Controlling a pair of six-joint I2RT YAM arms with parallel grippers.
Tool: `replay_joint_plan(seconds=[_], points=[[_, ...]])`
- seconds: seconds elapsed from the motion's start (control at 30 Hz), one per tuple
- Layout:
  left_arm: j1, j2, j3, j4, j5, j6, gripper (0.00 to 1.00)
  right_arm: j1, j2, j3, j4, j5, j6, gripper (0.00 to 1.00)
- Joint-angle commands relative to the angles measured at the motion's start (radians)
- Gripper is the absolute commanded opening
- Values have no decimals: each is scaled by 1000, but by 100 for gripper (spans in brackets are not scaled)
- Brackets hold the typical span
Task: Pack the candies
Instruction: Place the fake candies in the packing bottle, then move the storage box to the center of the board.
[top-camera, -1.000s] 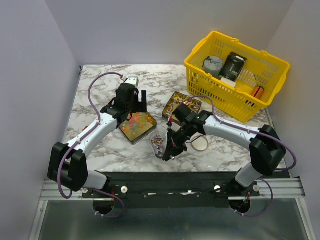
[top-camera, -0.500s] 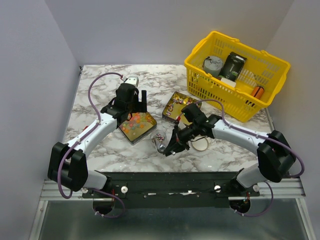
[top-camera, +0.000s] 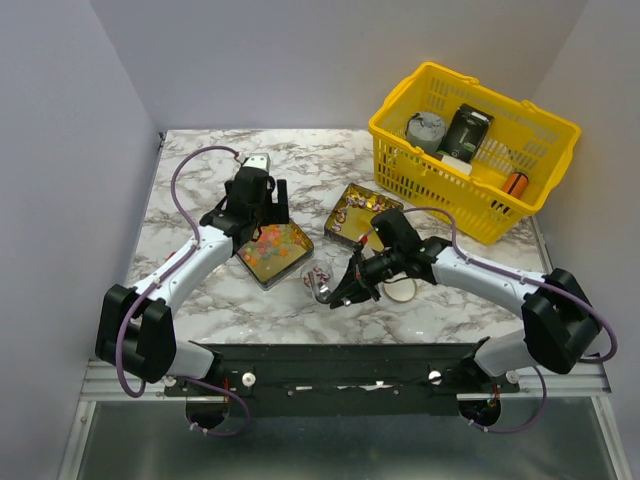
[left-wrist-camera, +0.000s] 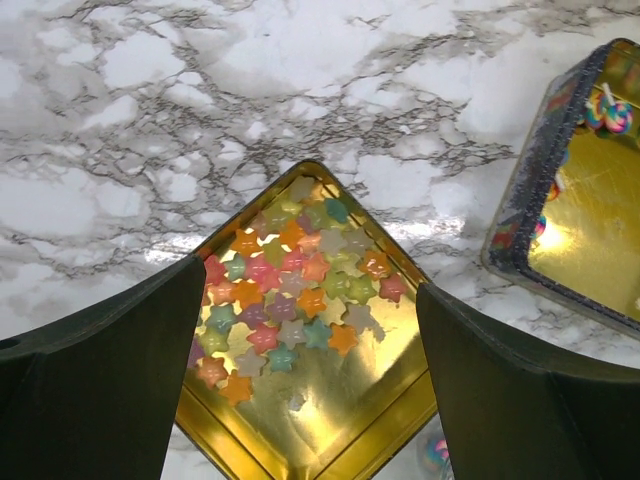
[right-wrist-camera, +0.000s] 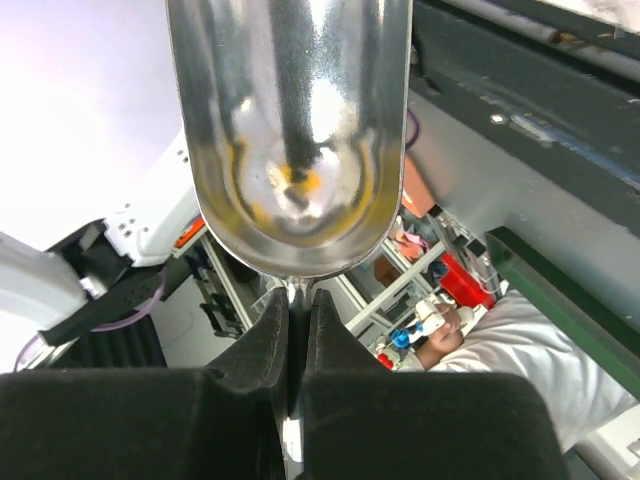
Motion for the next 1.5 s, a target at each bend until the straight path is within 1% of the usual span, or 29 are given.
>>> replay_joint_plan(seconds=[0.0,0.07,0.1,0.13,0.17,0.2,0.27,0.3,0.47,0.53,0.63,0.77,0.9,1.0,1.2,1.23,1.37,1.47], points=[[38,-8,12,-61,-86,-54,99,-5,23,149,-153,26,-152,1],[71,-2,18,-90,-82,-80,99,-5,57,229,-202,46,-238,1],[88,1,22,-100,-72,-95,99,-5,70,264,-272,72,-269,1],[111,6,22,-113,-62,-110,99,-5,86,298,-308,82,-301,1],[153,7,22,-130,-24,-123,99,-5,124,369,-345,95,-366,1],[176,11,18,-134,-7,-141,99,-5,144,405,-414,121,-396,1],[205,14,13,-145,15,-156,99,-5,214,480,-478,145,-479,1],[232,15,9,-147,35,-167,99,-5,241,541,-526,161,-496,1],[309,52,-4,-159,122,-212,99,-5,369,684,-568,161,-537,1],[340,73,-14,-150,182,-224,99,-4,442,762,-592,139,-562,1],[351,109,-14,-139,253,-230,99,-2,533,885,-669,161,-620,1],[351,161,-7,-134,343,-201,99,-2,618,957,-696,130,-645,1],[351,190,-5,-148,379,-175,95,2,632,935,-666,106,-634,1],[349,205,-10,-147,412,-175,90,3,626,900,-655,104,-639,1],[323,242,4,-156,452,-134,77,1,617,856,-638,95,-639,1],[308,242,6,-157,454,-126,73,1,620,856,-638,95,-640,1],[267,227,-11,-171,458,-103,69,1,614,846,-637,99,-636,1],[227,202,-36,-173,463,-95,69,-1,611,830,-632,101,-632,1]])
